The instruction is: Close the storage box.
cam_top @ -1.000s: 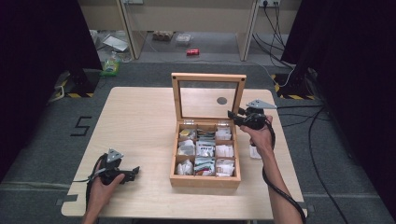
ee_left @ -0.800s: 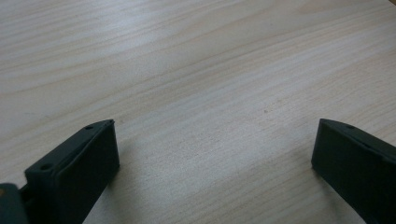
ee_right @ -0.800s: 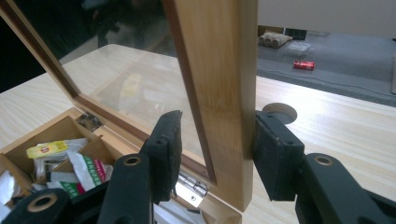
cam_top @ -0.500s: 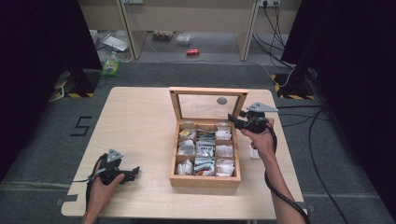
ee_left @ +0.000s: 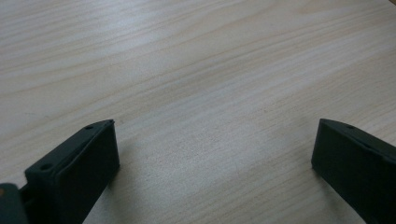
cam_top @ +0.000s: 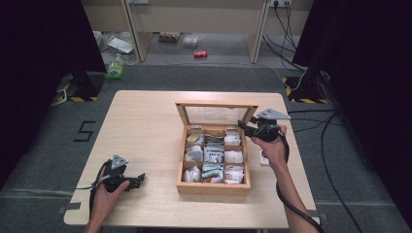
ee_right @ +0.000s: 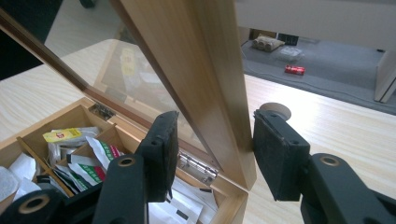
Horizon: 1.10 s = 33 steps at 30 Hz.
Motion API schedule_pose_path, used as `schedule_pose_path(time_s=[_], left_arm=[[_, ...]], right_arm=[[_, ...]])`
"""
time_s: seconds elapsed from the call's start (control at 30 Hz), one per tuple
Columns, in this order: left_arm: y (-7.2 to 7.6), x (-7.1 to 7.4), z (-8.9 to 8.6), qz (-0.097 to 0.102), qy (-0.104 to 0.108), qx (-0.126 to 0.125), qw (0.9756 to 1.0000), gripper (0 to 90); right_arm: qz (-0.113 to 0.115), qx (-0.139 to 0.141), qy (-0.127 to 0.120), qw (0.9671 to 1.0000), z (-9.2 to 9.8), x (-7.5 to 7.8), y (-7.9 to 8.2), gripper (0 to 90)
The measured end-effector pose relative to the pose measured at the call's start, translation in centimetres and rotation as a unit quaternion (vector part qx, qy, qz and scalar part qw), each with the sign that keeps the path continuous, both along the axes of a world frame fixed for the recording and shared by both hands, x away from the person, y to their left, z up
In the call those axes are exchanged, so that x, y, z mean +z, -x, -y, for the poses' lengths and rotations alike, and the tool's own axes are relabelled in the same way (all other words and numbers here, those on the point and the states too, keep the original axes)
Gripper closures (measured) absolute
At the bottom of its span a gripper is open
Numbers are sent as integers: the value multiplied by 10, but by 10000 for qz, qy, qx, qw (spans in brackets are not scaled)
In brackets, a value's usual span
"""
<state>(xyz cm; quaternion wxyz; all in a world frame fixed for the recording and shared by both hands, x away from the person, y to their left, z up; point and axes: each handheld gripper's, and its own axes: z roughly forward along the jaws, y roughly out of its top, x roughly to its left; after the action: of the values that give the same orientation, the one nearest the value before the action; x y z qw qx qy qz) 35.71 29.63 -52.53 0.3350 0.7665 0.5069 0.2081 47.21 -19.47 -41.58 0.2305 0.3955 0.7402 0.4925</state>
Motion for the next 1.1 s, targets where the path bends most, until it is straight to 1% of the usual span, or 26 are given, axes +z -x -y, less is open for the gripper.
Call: schedule_pose_path(time_s=[0.1, 0.13, 0.3, 0.57, 0.9, 0.97, 1.1], left_arm=[[0, 0, 0, 4, 8, 6, 10000, 0], [0, 0, 0, 0, 2, 1, 10000, 0], [0, 0, 0, 2, 2, 1, 10000, 0], [0, 0, 0, 1, 2, 1, 10000, 0], [0, 0, 0, 2, 3, 2, 10000, 0], [0, 0, 0, 1, 3, 1, 10000, 0], [0, 0, 0, 2, 2, 1, 10000, 0]], right_arm=[[11, -30, 3, 10000, 0, 2, 4, 507], [-44, -65, -30, 10000, 0, 3, 5, 514], [-143, -67, -269, 9995, 6, 6, 12, 542], [-201, -25, -230, 9995, 7, 2, 23, 537], [-240, -5, -446, 9987, 9, 1, 32, 524], [-250, 1, -486, 9985, 10, 2, 34, 522], [-201, 31, -555, 9983, 11, 7, 38, 523]])
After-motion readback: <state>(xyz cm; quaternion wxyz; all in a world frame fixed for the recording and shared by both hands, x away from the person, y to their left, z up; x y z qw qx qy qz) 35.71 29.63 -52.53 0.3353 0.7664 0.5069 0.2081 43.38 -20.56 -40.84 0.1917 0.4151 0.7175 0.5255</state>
